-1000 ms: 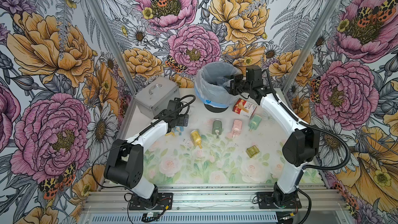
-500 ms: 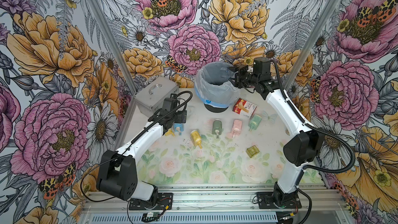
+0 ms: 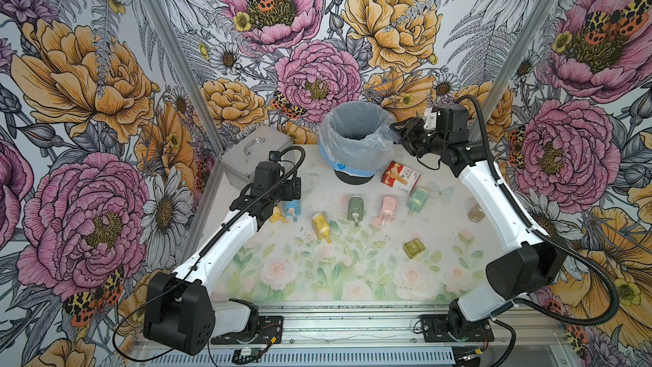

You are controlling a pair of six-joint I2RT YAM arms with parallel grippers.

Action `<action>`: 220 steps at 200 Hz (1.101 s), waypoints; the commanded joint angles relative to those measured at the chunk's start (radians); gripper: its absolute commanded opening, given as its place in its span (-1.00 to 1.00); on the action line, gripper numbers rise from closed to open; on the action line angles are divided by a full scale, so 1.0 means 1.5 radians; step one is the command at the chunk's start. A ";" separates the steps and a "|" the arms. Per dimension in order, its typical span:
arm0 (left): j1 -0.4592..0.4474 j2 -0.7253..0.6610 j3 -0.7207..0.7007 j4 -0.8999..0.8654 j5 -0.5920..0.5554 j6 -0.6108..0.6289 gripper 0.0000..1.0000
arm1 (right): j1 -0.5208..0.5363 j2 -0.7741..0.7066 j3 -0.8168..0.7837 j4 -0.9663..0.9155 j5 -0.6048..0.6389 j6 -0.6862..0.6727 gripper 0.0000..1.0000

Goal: Take out the pencil sharpener tray and clean the shavings
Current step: Place the container at the center of the board.

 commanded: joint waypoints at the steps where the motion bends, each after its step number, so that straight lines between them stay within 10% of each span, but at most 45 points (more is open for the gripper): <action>1: 0.024 0.008 0.007 0.011 0.040 -0.026 0.97 | -0.002 -0.041 -0.044 -0.013 0.062 -0.127 -0.73; 104: 0.050 0.001 0.053 -0.049 0.042 -0.083 0.97 | -0.004 -0.205 -0.254 -0.010 0.183 -0.221 -0.73; 157: 0.037 -0.027 0.056 -0.070 -0.130 -0.202 0.97 | -0.004 -0.317 -0.360 -0.012 0.240 -0.236 -0.74; 220: 0.009 -0.052 0.040 -0.063 -0.164 -0.172 0.97 | -0.004 -0.401 -0.446 -0.013 0.282 -0.236 -0.74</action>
